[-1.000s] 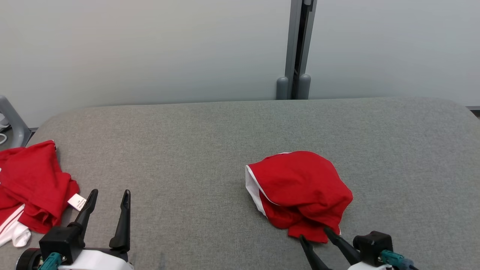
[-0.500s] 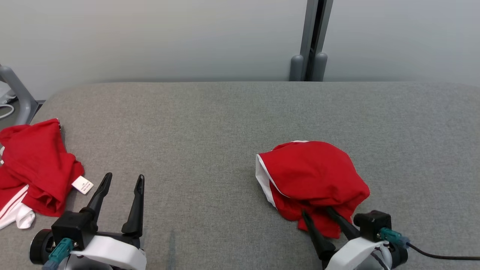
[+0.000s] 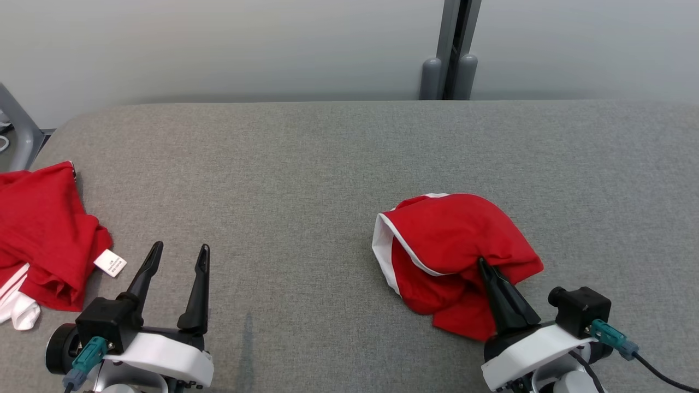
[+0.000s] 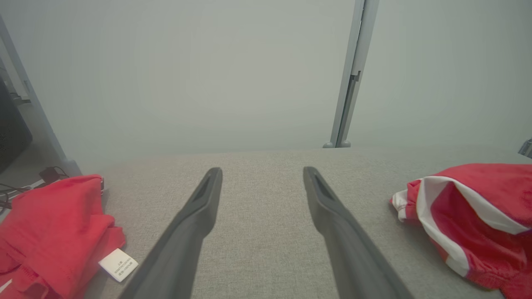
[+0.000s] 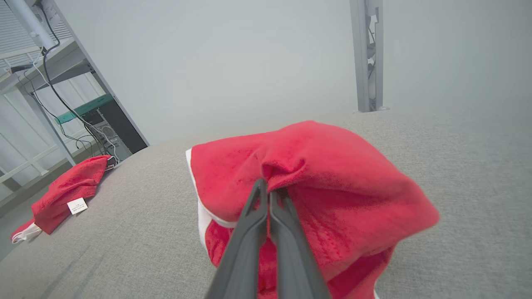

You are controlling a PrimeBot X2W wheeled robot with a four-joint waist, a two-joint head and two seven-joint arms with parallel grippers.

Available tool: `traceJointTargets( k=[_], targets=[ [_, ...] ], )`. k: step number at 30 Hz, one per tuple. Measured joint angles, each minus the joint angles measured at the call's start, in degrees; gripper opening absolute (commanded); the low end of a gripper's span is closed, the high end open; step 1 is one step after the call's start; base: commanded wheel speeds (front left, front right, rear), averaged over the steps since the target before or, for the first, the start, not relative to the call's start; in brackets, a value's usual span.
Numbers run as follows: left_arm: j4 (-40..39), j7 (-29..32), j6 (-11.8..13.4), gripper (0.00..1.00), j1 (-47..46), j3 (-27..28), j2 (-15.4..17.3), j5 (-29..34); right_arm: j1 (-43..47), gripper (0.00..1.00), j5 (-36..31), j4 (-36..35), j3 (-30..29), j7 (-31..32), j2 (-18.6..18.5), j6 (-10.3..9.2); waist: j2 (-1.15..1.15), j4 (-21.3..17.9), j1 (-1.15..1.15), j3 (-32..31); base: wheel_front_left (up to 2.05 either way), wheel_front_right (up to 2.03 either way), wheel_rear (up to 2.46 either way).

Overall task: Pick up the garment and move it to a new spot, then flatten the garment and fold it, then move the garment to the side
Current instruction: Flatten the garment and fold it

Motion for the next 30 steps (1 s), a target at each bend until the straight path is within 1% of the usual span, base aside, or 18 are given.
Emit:
traceJointTargets(
  k=[2, 5, 8, 12, 17, 20, 21, 23, 24, 25, 28, 29, 30],
  targets=[
    [0.33, -0.27, -0.08, 1.0, -0.02, 0.09, -0.12, -0.04, 0.71, 0.0, -1.01, -1.74, -0.48, -0.12, 0.02, 0.0, 0.0, -0.29, 0.0, -0.02, 0.0, 0.0, 0.0],
    [0.76, -0.44, -0.34, 1.0, -0.06, 0.18, -0.31, -0.08, 1.96, 0.0, -2.99, -4.56, -0.87, 3.39, 0.0, 0.0, 0.0, -0.71, 0.0, -0.08, 0.0, 0.0, 0.0],
    [1.21, -0.62, -0.57, 1.0, -0.09, 0.11, -0.54, -0.11, 3.05, 0.0, -5.32, -9.02, -0.65, 9.87, -0.51, 0.0, 0.0, -1.12, 0.0, -0.09, 0.0, 0.0, 0.0],
    [1.64, -0.81, -0.83, 1.0, -0.15, 0.18, -0.78, -0.16, 4.49, 0.0, -5.09, -18.2, -0.44, 20.18, -3.85, 0.0, 0.0, -1.58, 0.0, -0.04, 0.0, 0.0, 0.0],
    [1.93, -0.97, -1.04, 1.0, -0.48, 0.32, -1.07, -0.27, 5.06, 0.0, -1.38, -31.05, -1.62, 32.87, -8.24, 0.0, 0.0, -1.68, 0.0, 0.64, 0.0, 0.0, 0.0],
    [1.92, -1.02, -1.16, 1.0, -1.19, 0.38, -1.33, -0.25, 3.7, 0.0, 2.29, -36.48, -3.97, 39.11, -9.18, 0.0, 0.0, -1.49, 0.0, 1.49, 0.0, 0.0, 0.0],
    [1.9, -1.14, -1.35, 1.0, -1.49, 0.38, -1.45, -0.24, 2.59, 0.0, 2.53, -37.58, -4.76, 40.95, -9.89, 0.0, 0.0, -1.39, 0.0, 1.88, 0.0, 0.0, 0.0],
    [1.91, -1.18, -1.55, 1.0, -2.09, 0.38, -1.71, -0.18, -0.43, 0.0, 4.64, -38.46, -6.71, 43.19, -10.18, 0.0, 0.0, -1.17, 0.0, 2.79, 0.0, 0.0, 0.0],
    [1.89, -1.19, -1.75, 1.0, -2.57, 0.32, -1.94, 0.02, -2.1, 0.0, 6.22, -38.04, -7.62, 44.17, -9.9, 0.0, 0.0, -1.05, 0.0, 3.34, 0.0, 0.0, 0.0],
    [1.92, -1.2, -2.07, 1.0, -3.14, 0.14, -2.16, 0.11, -3.78, 0.0, 6.47, -36.97, -8.34, 45.04, -10.14, 0.01, 0.0, -0.9, 0.0, 3.93, 0.0, 0.0, 0.0],
    [2.42, -1.27, -3.04, 1.0, -4.99, -0.38, -2.92, 0.56, -9.24, 0.0, 8.81, -30.65, -11.31, 46.25, -10.5, 0.0, 0.0, -0.3, 0.0, 5.96, 0.0, 0.0, 0.0],
    [2.42, -1.27, -3.04, 1.0, -4.99, -0.38, -2.92, 0.56, -9.24, 0.0, 8.81, -30.65, -11.31, 46.25, -10.5, 0.0, 0.0, -0.3, 0.0, 5.96, 0.0, 0.0, 0.0],
    [2.69, -1.42, -3.37, 1.0, -5.75, -0.68, -3.23, 0.68, -10.73, 0.0, 8.42, -27.88, -11.34, 46.6, -11.26, 0.0, 0.0, -0.05, 0.0, 6.66, 0.0, 0.0, 0.0]
  ],
)
